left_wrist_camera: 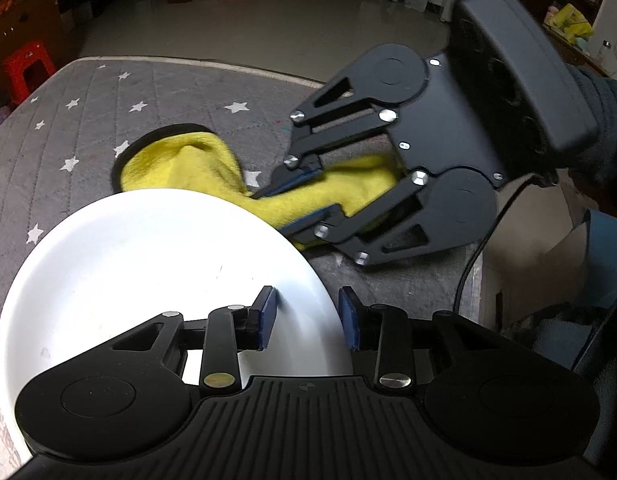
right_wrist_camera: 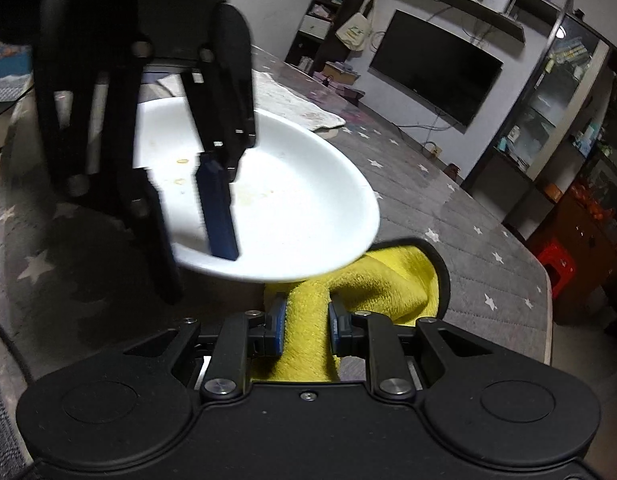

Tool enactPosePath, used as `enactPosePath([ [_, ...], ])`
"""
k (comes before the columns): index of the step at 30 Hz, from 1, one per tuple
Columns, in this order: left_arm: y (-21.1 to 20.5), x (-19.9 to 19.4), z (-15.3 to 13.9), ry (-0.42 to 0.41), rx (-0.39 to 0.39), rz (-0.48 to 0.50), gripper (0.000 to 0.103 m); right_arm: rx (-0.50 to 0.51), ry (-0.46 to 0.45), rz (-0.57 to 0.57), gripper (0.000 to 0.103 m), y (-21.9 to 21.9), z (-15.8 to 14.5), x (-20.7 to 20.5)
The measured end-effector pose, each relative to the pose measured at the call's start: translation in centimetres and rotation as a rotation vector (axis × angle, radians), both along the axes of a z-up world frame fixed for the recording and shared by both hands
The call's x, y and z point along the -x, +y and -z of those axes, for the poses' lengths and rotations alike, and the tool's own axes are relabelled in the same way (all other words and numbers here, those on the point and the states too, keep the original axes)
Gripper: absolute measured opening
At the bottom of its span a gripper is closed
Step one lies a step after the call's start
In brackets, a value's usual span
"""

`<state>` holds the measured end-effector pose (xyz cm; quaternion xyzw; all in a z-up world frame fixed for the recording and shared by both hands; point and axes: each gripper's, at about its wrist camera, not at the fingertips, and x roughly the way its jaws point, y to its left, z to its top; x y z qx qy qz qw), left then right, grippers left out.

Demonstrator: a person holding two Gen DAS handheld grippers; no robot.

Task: Clean bowl
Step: 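Rub the yellow cloth across the bowl interior with the right gripper, then pull the cloth out with the right gripper while the left gripper lowers the bowl onto the table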

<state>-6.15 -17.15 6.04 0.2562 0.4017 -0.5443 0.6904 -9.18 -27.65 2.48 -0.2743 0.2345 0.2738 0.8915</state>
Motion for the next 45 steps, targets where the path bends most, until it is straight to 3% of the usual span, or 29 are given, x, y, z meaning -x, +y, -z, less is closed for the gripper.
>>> enactPosePath([
  [15,0.6,0.4,0.0,0.013,0.017,-0.015,0.035,-0.056,0.009,0.092,0.022,-1.1,0.6,-4.2],
  [29,1.0,-0.8,0.5,-0.003,0.037,-0.071,0.037,-0.093,0.011,0.135,0.022,-1.4,0.8,-3.3],
  [45,1.4,-2.3,1.3,-0.064,0.131,-0.234,0.057,-0.137,0.010,0.245,0.028,-1.9,0.3,-2.4],
])
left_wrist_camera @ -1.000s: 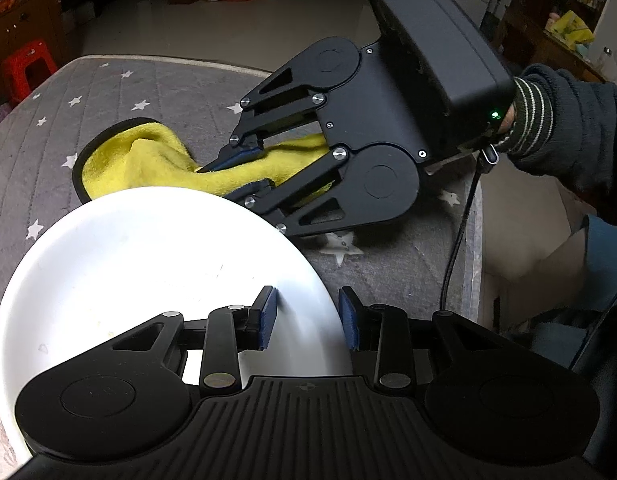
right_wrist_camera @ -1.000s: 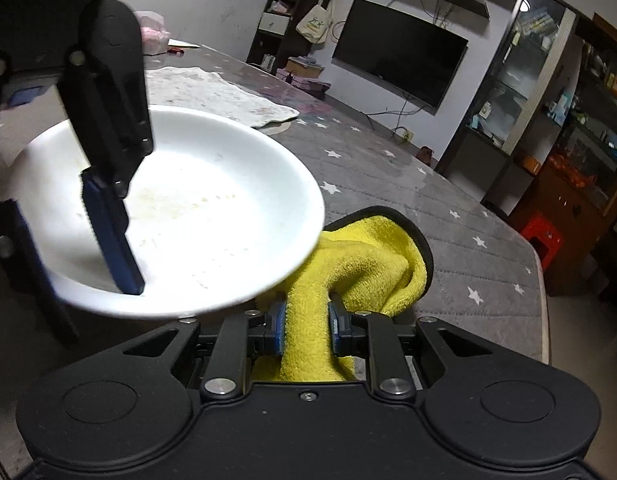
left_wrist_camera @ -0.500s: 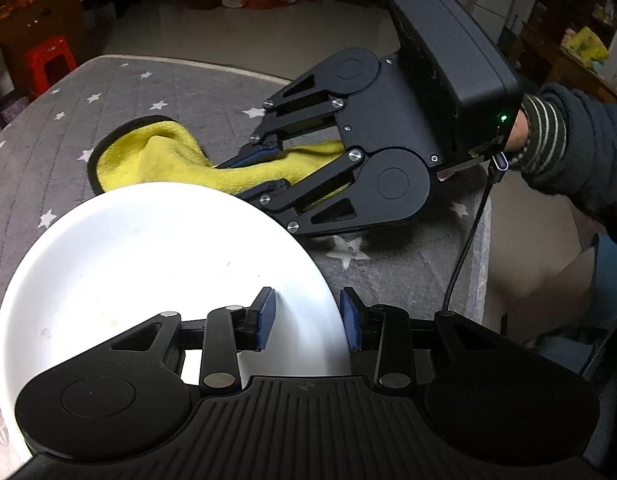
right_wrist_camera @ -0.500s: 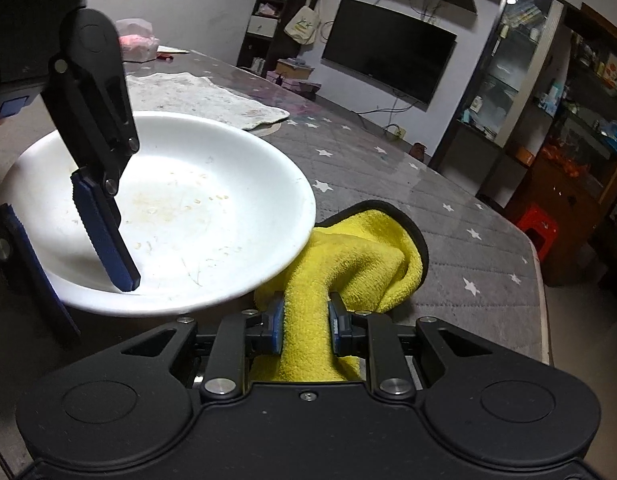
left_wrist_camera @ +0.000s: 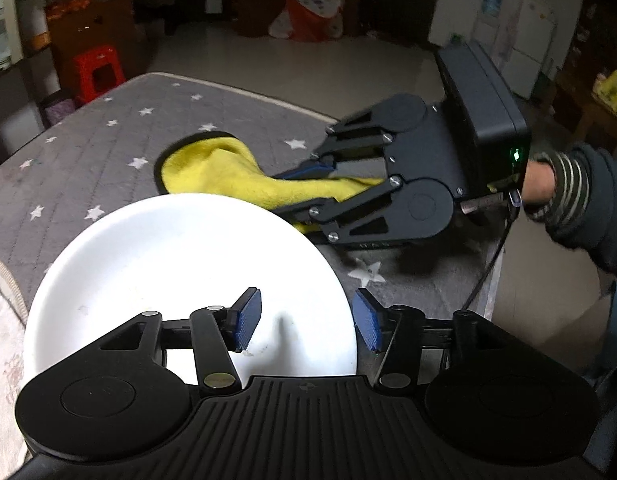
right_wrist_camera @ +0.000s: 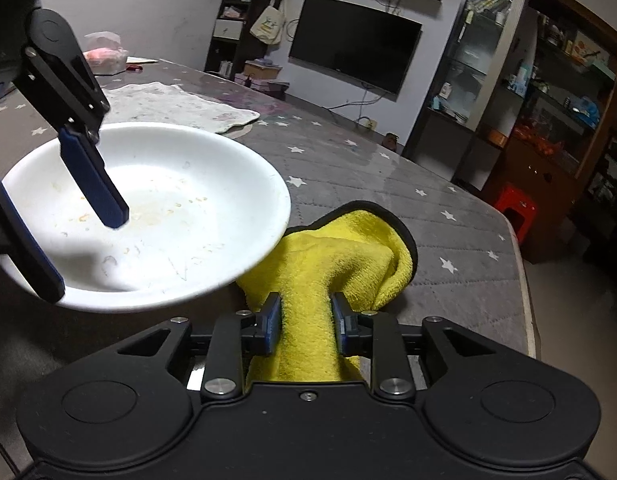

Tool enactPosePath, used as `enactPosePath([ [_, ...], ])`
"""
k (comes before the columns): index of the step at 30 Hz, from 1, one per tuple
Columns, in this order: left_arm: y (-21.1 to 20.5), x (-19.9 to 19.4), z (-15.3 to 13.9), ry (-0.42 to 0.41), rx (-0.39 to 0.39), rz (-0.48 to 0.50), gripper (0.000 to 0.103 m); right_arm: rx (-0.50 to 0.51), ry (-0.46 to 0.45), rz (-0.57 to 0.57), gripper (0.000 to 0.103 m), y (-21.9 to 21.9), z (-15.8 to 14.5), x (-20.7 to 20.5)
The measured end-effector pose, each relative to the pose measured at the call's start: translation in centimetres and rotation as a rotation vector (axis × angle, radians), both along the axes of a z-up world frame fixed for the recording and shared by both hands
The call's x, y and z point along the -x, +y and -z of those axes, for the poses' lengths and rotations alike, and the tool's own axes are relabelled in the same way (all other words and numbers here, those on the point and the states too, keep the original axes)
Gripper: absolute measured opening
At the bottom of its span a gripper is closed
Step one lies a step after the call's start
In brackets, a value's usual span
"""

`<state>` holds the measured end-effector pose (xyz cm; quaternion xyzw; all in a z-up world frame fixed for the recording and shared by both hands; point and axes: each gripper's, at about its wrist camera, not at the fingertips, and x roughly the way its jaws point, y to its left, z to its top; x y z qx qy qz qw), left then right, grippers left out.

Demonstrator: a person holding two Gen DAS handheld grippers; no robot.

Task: Clean bowl
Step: 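Pull the cloth out with the right gripper while the left gripper lowers the bowl onto the table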

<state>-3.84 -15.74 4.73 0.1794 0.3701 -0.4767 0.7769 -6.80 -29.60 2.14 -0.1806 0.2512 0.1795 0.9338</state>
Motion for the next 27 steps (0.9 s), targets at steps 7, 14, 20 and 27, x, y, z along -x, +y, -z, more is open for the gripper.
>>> enactPosePath([
  [7,0.2,-0.2,0.4,-0.017,0.039,-0.109,0.065,-0.062,0.006,0.069,0.036,-0.1,-0.1,0.5],
  [14,1.2,0.3,0.4,-0.070,0.045,-0.245,0.066,-0.088,0.009,0.106,0.038,0.0,-0.4,0.4],
  [20,2.5,-0.5,1.2,-0.087,0.052,-0.417,0.066,-0.098,0.026,0.128,0.040,0.1,-0.2,-0.7],
  [27,8.3,0.7,-0.8,-0.102,0.102,-0.649,0.066,-0.130,0.049,0.139,0.040,-0.5,0.3,-1.1],
])
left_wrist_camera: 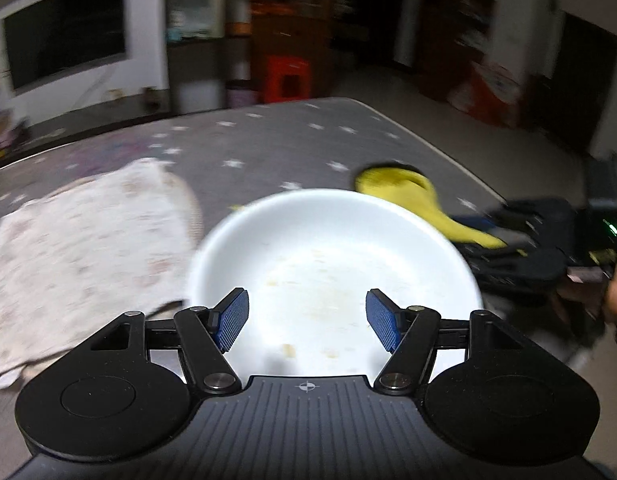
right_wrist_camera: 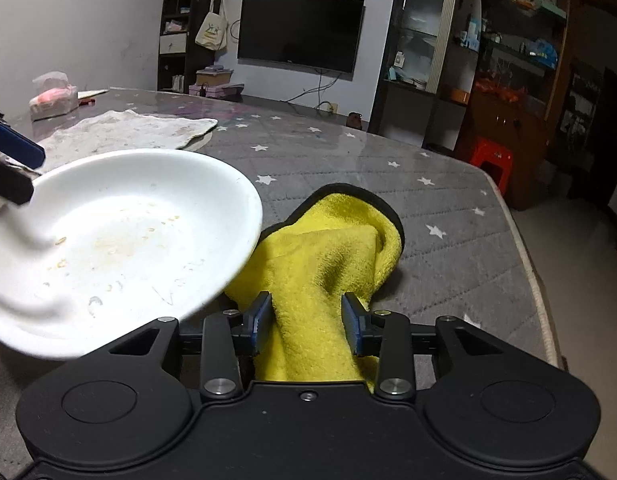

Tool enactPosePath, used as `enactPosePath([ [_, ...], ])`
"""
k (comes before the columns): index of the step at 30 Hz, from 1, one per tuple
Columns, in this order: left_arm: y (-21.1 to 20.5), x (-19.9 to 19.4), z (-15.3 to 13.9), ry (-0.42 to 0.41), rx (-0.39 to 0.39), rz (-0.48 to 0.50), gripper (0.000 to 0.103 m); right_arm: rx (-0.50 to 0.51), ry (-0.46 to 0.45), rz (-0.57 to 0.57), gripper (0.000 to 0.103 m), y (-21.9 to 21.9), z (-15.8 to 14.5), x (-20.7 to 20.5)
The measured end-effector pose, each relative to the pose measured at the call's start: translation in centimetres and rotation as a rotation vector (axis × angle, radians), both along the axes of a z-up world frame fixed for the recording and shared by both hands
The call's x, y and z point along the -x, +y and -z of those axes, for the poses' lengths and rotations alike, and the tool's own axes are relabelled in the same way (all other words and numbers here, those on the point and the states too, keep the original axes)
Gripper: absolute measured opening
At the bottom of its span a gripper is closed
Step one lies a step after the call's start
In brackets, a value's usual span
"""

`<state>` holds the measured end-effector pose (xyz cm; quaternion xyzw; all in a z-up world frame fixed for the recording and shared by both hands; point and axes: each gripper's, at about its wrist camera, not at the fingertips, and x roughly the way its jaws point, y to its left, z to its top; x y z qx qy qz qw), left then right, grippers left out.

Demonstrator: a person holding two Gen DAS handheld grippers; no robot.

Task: Clean bowl
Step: 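Pull the cloth out with the right gripper while the left gripper lowers the bowl onto the table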

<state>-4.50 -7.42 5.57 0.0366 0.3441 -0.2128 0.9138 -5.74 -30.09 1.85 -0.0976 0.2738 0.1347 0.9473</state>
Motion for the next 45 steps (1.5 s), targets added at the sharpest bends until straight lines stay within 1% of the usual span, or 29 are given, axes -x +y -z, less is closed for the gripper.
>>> enactPosePath([
  [3,3.0,1.4,-1.3,0.002,0.014,-0.073,0.066,0.006,0.002,-0.011,0.040,0.0,0.0,0.1],
  [5,3.9,1.6,-1.4,0.012,0.014,-0.101,0.066,0.006,0.003,-0.020,0.040,0.0,-0.2,0.2],
  [6,4.6,1.7,-1.3,0.032,0.013,-0.116,0.066,0.016,-0.001,-0.024,0.040,0.1,-0.3,0.3],
  [8,5.1,1.8,-1.1,0.053,0.011,-0.131,0.066,0.025,0.000,-0.025,0.040,0.1,-0.3,0.3],
  [11,5.5,1.9,-0.7,0.080,0.018,-0.143,0.066,0.028,-0.001,-0.028,0.037,0.3,-0.2,0.4],
  [13,5.6,1.8,-0.2,0.105,0.031,-0.153,0.063,0.036,-0.007,-0.031,0.034,0.5,-0.2,0.4],
  [16,5.8,1.7,0.4,0.136,0.043,-0.160,0.056,0.045,-0.015,-0.040,0.028,0.8,-0.2,0.6],
  [18,5.8,1.6,0.7,0.163,0.049,-0.159,0.042,0.043,-0.018,-0.043,0.026,0.8,-0.2,0.8],
  [19,5.8,1.5,1.0,0.177,0.048,-0.158,0.038,0.042,-0.020,-0.044,0.024,0.8,-0.2,0.9],
  [21,5.7,1.4,1.5,0.203,0.045,-0.157,0.027,0.042,-0.021,-0.045,0.024,0.8,-0.2,1.2],
  [22,5.8,1.3,1.6,0.209,0.045,-0.160,0.026,0.041,-0.021,-0.046,0.023,0.8,-0.2,1.4],
  [25,5.9,1.2,1.6,0.222,0.049,-0.171,0.024,0.038,-0.022,-0.051,0.023,0.8,-0.2,2.0],
  [27,5.8,1.2,1.7,0.221,0.038,-0.170,0.024,0.036,-0.022,-0.061,0.023,0.8,-0.3,2.7],
  [35,6.0,1.0,1.4,0.236,0.028,-0.163,0.024,0.013,-0.015,-0.105,0.023,1.7,-0.6,6.4],
  [40,5.5,-0.1,1.1,0.221,-0.025,-0.136,0.025,0.016,-0.018,-0.120,0.023,2.7,-0.7,8.2],
  [45,4.9,-0.8,1.0,0.217,-0.074,-0.108,0.027,0.022,-0.029,-0.121,0.023,3.5,-0.8,8.3],
])
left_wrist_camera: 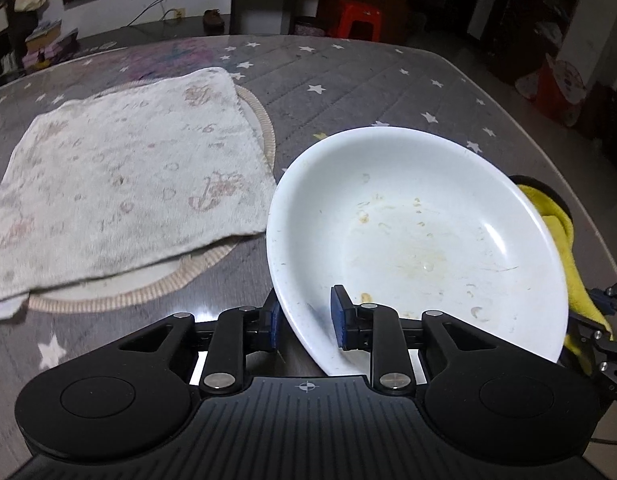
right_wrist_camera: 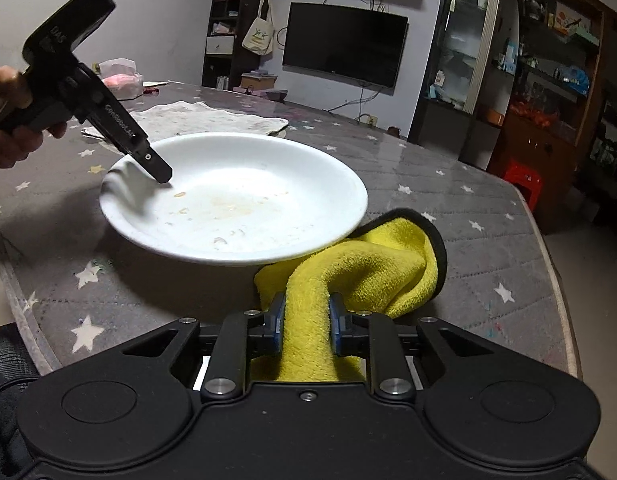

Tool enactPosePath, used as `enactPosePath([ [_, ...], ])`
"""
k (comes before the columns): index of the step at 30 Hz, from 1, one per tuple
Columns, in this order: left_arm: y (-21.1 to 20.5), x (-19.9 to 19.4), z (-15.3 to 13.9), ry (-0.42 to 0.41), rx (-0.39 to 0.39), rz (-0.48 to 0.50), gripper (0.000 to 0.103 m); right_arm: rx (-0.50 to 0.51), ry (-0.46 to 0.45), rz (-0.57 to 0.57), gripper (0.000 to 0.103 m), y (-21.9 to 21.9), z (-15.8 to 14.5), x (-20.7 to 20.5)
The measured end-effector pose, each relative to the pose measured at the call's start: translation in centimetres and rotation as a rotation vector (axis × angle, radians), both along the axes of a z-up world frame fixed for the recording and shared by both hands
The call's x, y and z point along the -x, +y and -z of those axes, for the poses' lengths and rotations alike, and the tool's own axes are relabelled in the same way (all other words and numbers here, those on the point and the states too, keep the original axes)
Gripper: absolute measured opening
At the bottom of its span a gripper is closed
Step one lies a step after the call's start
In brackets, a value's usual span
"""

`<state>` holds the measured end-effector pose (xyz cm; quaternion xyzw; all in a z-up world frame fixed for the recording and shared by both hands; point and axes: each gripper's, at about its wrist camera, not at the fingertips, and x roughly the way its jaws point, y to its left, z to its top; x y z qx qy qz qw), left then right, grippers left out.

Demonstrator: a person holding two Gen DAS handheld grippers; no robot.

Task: Clean bowl
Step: 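Pull the cloth out with the right gripper while the left gripper lowers the bowl onto the table, then hold the bowl rim with the left gripper and turn the bowl on the table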

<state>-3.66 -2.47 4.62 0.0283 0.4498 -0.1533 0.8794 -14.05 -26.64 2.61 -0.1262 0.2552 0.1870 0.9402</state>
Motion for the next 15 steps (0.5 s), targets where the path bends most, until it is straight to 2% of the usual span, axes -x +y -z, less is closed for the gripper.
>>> enactPosePath([
  [15,-1.5,-1.0,0.0,0.019,-0.111,0.045,0.036,0.039,-0.045,-0.074,0.023,-0.8,0.2,-3.3],
])
